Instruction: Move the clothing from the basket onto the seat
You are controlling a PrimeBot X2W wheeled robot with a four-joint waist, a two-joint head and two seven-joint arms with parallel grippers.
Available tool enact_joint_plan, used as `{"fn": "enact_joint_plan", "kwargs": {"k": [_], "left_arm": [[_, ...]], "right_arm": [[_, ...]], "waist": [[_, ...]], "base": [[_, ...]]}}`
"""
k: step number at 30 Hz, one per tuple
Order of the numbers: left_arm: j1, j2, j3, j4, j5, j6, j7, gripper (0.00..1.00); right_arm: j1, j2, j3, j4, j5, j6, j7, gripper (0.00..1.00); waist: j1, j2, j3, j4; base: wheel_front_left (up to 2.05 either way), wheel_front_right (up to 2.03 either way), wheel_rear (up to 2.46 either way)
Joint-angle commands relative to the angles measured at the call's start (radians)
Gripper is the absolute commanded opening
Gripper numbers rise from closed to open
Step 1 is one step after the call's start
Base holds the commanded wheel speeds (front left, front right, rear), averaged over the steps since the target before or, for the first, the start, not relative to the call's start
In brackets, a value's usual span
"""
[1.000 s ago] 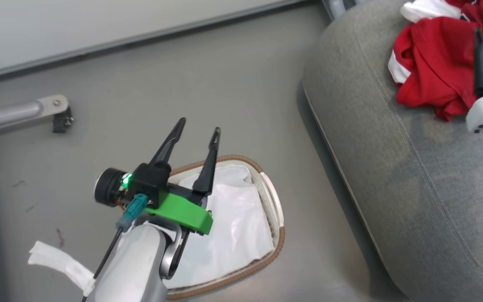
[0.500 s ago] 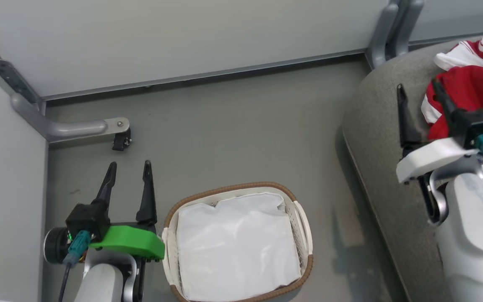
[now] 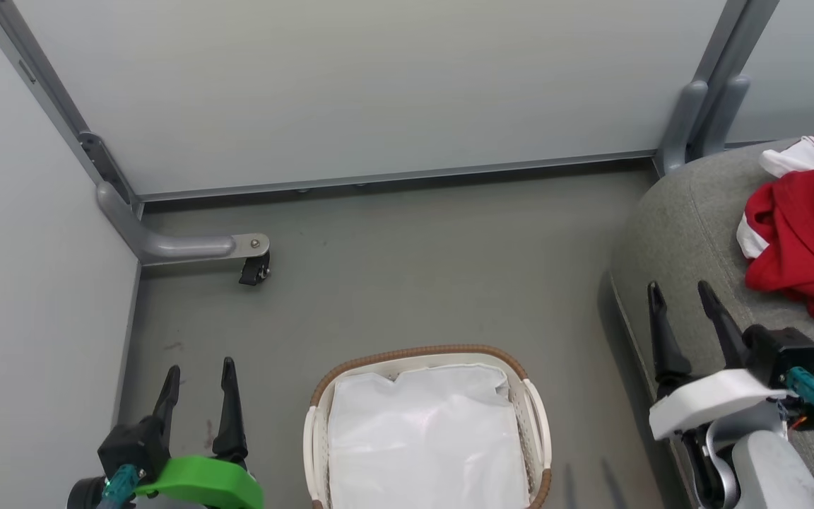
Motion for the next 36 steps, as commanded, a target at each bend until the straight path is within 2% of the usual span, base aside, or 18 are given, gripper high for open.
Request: {"fn": "enact_joint_plan", "kwargs": {"k": [1,13,30,31,36], "left_arm": [[0.024,0.001,0.005,-0.003,-0.004,-0.003,0.0,1.0],[0.083,0.001,0.013,-0.008,-0.008,0.004,0.0,1.0],[0.076,0.001,0.006,-0.001,-0.022,-0.007,0.0,1.0],[0.07,0.0,0.006,0.0,-0.022,-0.003,0.0,0.0],[0.068,-0.004,0.01,0.033,-0.042,-0.004,0.007,0.0]], "right_arm": [[0.031,-0.002,0.009,-0.01,0.012,-0.001,-0.005,1.0],[0.129,-0.002,0.057,-0.024,0.013,-0.001,-0.005,1.0],[0.129,-0.002,0.061,-0.027,0.024,-0.001,-0.005,1.0],[0.12,0.001,0.063,-0.023,0.02,0.0,0.0,0.0],[0.131,0.008,0.061,0.008,0.041,0.0,0.009,0.0]], "waist": [[0.0001,0.0,-0.021,0.009],[0.0001,0.0,-0.045,0.005],[0.0001,0.0,-0.05,0.011],[0.0001,0.0,-0.05,0.011],[0.0001,0.0,-0.05,0.011]], "base": [[0.0,0.0,0.0],[0.0,0.0,0.0],[0.0,0.0,0.0],[0.0,0.0,0.0],[0.0,0.0,0.0]]}}
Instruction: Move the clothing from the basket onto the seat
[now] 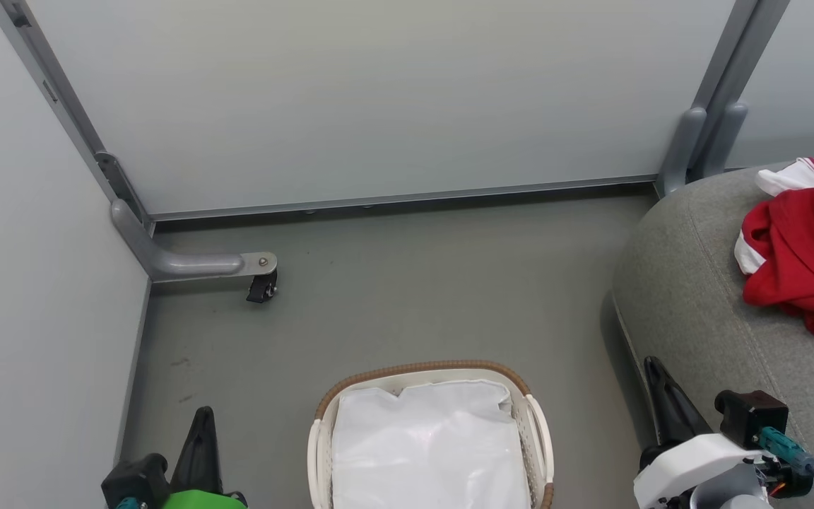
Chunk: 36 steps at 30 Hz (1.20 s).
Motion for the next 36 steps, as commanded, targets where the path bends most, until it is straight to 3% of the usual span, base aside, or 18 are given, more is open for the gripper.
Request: {"fn": "enact_joint_plan", "kwargs": {"k": [1,36], "left_arm": [[-0.008,0.001,0.008,-0.01,-0.037,-0.002,0.012,0.0],[-0.067,0.003,0.083,-0.06,-0.563,-0.029,0.162,0.0]], "right_arm": [[-0.011,-0.002,-0.006,-0.01,0.039,0.0,0.011,0.0],[-0.03,-0.007,-0.055,-0.053,0.589,0.0,0.159,0.0]], "waist": [[0.0,0.0,0.0,-0.001],[0.0,0.0,-0.002,-0.011]], "base": [[0.0,0.0,0.0],[0.0,0.0,0.0]]}}
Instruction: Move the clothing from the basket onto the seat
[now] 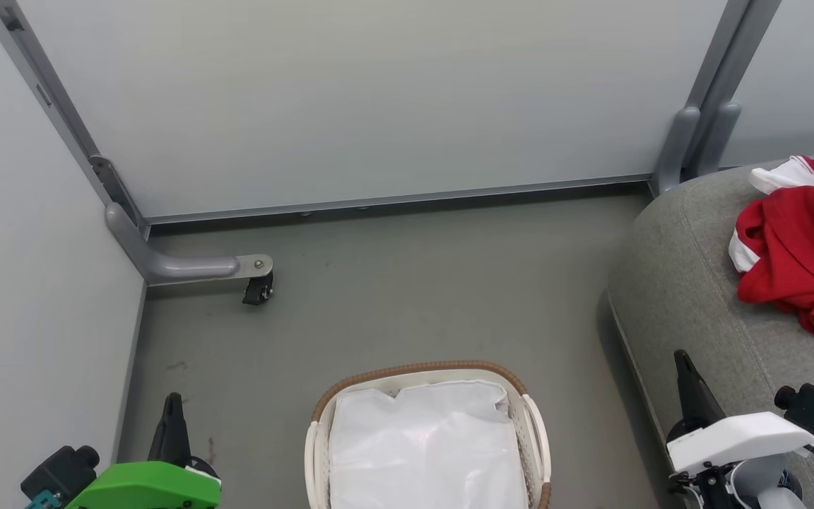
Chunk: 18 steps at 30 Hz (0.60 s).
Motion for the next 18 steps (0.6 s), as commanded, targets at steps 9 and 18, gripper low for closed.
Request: {"fn": "enact_joint_plan", "kwargs": {"k": [9,18], "left_arm": [[-0.041,0.004,0.022,-0.026,-0.127,-0.011,0.034,0.0],[-0.051,0.004,0.036,-0.034,-0.224,-0.017,0.062,0.0]], "right_arm": [[-0.028,-0.007,-0.015,-0.025,0.13,0.0,0.037,0.0],[-0.032,-0.008,-0.025,-0.032,0.232,-0.001,0.065,0.0]], "waist": [[0.0,0.0,0.0,-0.003],[0.0,0.0,-0.001,-0.005]], "base": [[0.0,0.0,0.0],[0.0,0.0,0.0]]}}
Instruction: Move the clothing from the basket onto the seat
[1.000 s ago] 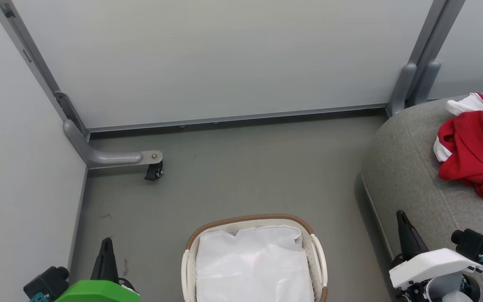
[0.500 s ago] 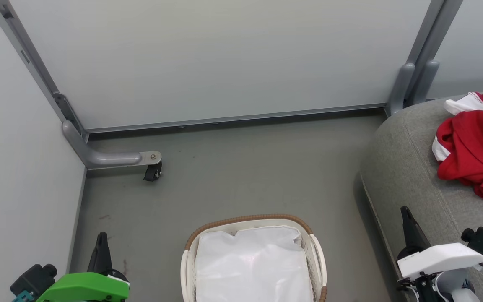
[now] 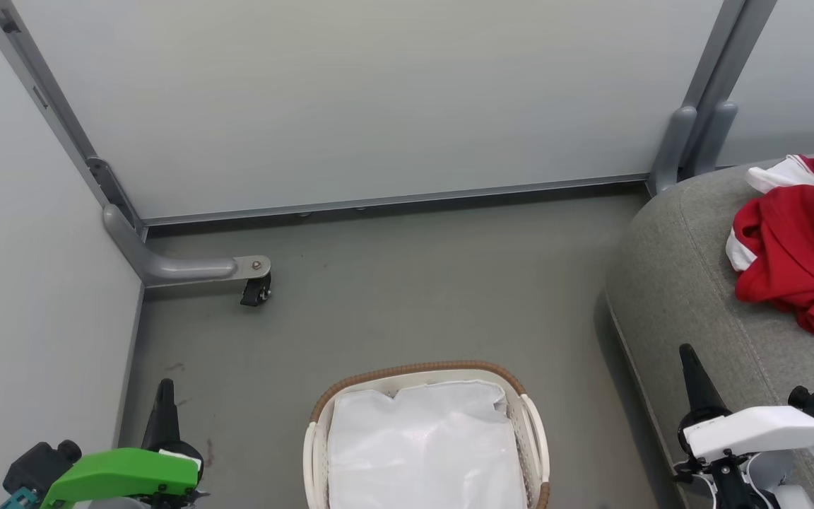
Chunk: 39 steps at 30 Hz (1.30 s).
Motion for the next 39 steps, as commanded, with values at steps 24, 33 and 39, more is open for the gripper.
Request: {"fn": "enact_joint_plan", "kwargs": {"k": [24,33,39], "left_arm": [[-0.051,0.006,0.038,-0.031,-0.237,-0.018,0.067,0.0],[-0.058,0.006,0.049,-0.036,-0.311,-0.022,0.088,0.0],[-0.064,0.006,0.055,-0.04,-0.355,-0.024,0.101,0.0]], "right_arm": [[-0.03,-0.009,-0.026,-0.031,0.25,-0.001,0.068,0.0],[-0.031,-0.009,-0.033,-0.036,0.327,-0.001,0.089,0.0],[-0.033,-0.009,-0.038,-0.039,0.373,-0.001,0.102,0.0]], "waist": [[0.0,0.0,-0.001,-0.007],[0.0,0.0,-0.002,-0.01],[0.0,0.0,-0.002,-0.011]], "base": [[0.0,0.0,0.0],[0.0,0.0,0.0],[0.0,0.0,0.0]]}}
